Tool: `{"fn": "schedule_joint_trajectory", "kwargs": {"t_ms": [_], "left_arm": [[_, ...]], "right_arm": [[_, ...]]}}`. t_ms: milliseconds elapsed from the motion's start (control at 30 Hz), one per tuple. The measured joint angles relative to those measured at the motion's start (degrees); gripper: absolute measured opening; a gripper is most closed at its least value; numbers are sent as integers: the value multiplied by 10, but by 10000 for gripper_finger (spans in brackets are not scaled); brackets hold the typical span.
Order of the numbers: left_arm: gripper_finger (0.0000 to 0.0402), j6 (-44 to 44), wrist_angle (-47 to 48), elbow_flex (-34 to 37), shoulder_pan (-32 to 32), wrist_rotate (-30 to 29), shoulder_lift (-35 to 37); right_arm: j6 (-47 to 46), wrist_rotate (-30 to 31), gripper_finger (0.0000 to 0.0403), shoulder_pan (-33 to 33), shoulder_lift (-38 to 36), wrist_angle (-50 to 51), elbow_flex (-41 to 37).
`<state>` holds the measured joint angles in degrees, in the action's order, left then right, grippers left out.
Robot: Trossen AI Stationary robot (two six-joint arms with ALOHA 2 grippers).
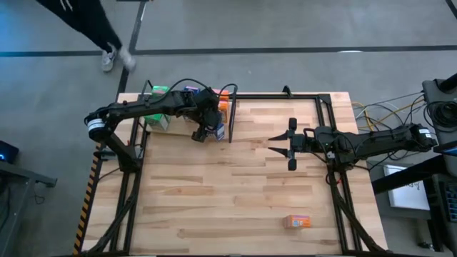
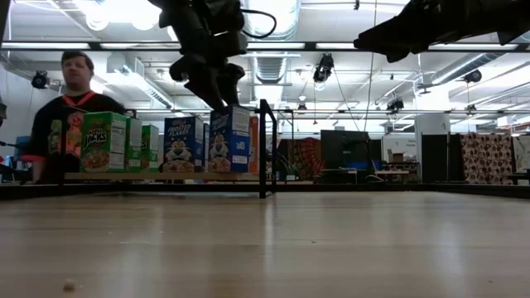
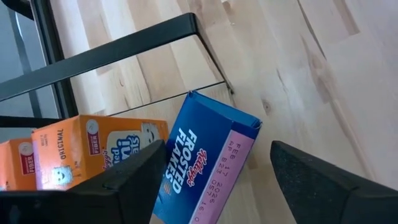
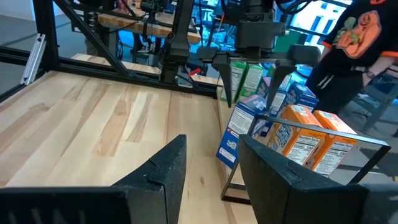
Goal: Stack cereal on shelf
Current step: Put the blue cereal box on the shelf aligned with the blue cereal boxes
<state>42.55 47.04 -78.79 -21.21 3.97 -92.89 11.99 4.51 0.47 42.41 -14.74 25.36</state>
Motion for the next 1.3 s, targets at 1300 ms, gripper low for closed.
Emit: {"fn": "schedule_joint_trajectory", "kwargs": {"t_ms": [1300], "left_arm": [[276,-16,-2,4,-1,-9,10]], "right_arm": [[5,1,134,0,0,-1,0]]}}
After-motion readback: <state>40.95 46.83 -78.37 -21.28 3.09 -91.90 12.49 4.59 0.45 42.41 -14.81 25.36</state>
